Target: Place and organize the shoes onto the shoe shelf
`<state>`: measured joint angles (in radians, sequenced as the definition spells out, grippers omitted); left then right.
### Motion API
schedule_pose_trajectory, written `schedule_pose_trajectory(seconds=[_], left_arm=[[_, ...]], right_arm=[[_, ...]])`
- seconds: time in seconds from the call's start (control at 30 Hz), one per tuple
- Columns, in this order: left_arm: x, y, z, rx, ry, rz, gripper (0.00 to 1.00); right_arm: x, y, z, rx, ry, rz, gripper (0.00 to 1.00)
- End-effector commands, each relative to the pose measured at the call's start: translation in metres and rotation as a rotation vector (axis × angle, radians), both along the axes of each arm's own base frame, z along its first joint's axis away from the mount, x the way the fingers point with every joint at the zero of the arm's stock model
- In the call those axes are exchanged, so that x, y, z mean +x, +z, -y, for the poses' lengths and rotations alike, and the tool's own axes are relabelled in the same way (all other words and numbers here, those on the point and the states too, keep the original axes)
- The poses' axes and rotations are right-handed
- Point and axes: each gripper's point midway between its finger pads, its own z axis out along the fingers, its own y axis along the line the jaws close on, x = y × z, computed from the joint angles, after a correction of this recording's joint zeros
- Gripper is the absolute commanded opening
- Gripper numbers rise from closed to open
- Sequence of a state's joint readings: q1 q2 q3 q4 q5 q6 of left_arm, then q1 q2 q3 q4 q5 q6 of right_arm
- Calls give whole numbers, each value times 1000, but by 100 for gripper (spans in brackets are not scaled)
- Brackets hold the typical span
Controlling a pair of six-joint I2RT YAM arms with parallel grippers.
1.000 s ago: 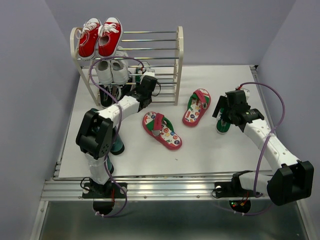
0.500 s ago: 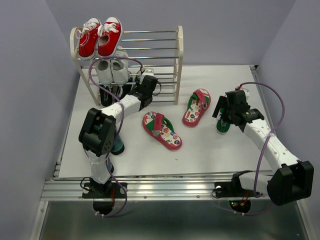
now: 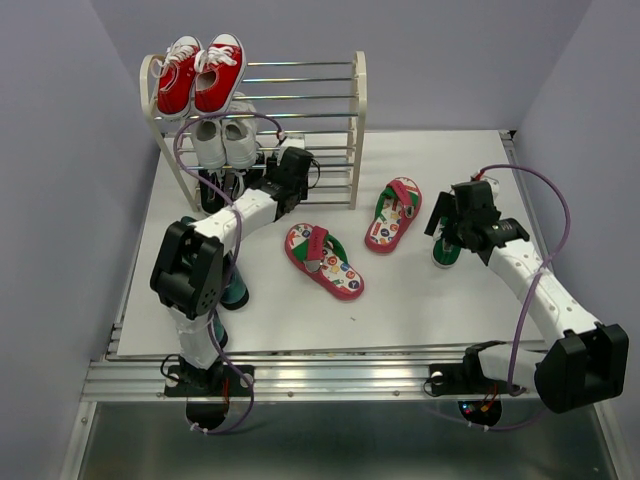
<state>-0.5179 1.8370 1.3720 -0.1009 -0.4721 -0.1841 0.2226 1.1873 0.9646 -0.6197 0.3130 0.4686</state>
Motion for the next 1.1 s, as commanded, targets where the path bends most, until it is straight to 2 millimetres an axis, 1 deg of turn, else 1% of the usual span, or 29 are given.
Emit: schedule_pose_trajectory(seconds=[0.0,0.07,0.13,0.17,0.2,0.23,0.27,0.3,0.37,0.4,0.43,0.47,0.5,0.53,0.57,0.6,0.63,0.67,0.7,0.73,0.8,0.83,0.9,0.97,1.0,1.03,1.07], left_arm=[[-6,60,5,-125,-8,108,65],[-15,68,9,-146,-25,114,68],[-25,78,14,-167,-46,123,70],[-32,80,22,-170,-69,119,71],[-39,88,24,-178,-81,132,77],[-45,92,27,-183,-89,137,78],[-54,93,34,-190,-102,132,78],[-63,98,35,-213,-103,141,78],[-76,102,41,-244,-120,145,78],[-89,103,46,-261,-146,144,92],[-96,104,49,-275,-155,144,97],[-102,105,51,-291,-159,145,97],[-108,106,51,-300,-163,147,97],[-119,106,49,-313,-170,148,98],[-124,106,47,-323,-172,148,98],[-131,114,43,-357,-168,165,99],[-137,106,38,-351,-162,151,99],[-141,104,34,-357,-157,151,99],[-149,103,27,-371,-148,155,99],[-152,102,24,-377,-140,156,99],[-162,95,13,-376,-119,146,99],[-163,95,10,-380,-107,153,99],[-169,90,0,-372,-81,144,99],[-171,88,-4,-369,-68,143,99],[-173,87,-7,-364,-62,146,99],[-174,87,-8,-367,-56,147,99],[-174,88,-10,-367,-49,152,99]], right_arm=[[1,11,4,10,-33,61,100],[-3,9,7,10,-57,54,100],[-7,7,15,-11,-101,51,100],[-10,3,19,-21,-125,34,100],[-13,-1,21,-26,-136,19,100],[-15,-5,22,-31,-144,5,100],[-16,-9,23,-32,-155,-3,100],[-18,-20,24,-39,-161,-30,100],[-16,-31,24,-48,-173,-57,100],[-13,-41,21,-46,-165,-80,100],[-13,-48,20,-48,-155,-104,100],[-6,-49,18,-45,-141,-92,100],[-3,-53,13,-31,-119,-99,100],[5,-57,9,-22,-107,-90,100],[9,-57,7,-18,-94,-85,100],[12,-60,2,-2,-76,-89,100],[19,-59,0,3,-69,-72,100],[21,-64,-1,0,-68,-82,99],[24,-64,2,-15,-81,-80,99],[25,-65,4,-26,-93,-80,98],[28,-70,10,-55,-118,-91,93],[27,-72,11,-61,-121,-98,90],[27,-77,11,-61,-130,-109,82],[26,-81,12,-61,-141,-118,76],[24,-83,13,-65,-153,-122,69],[24,-84,15,-69,-161,-122,64],[23,-84,15,-65,-172,-120,52]])
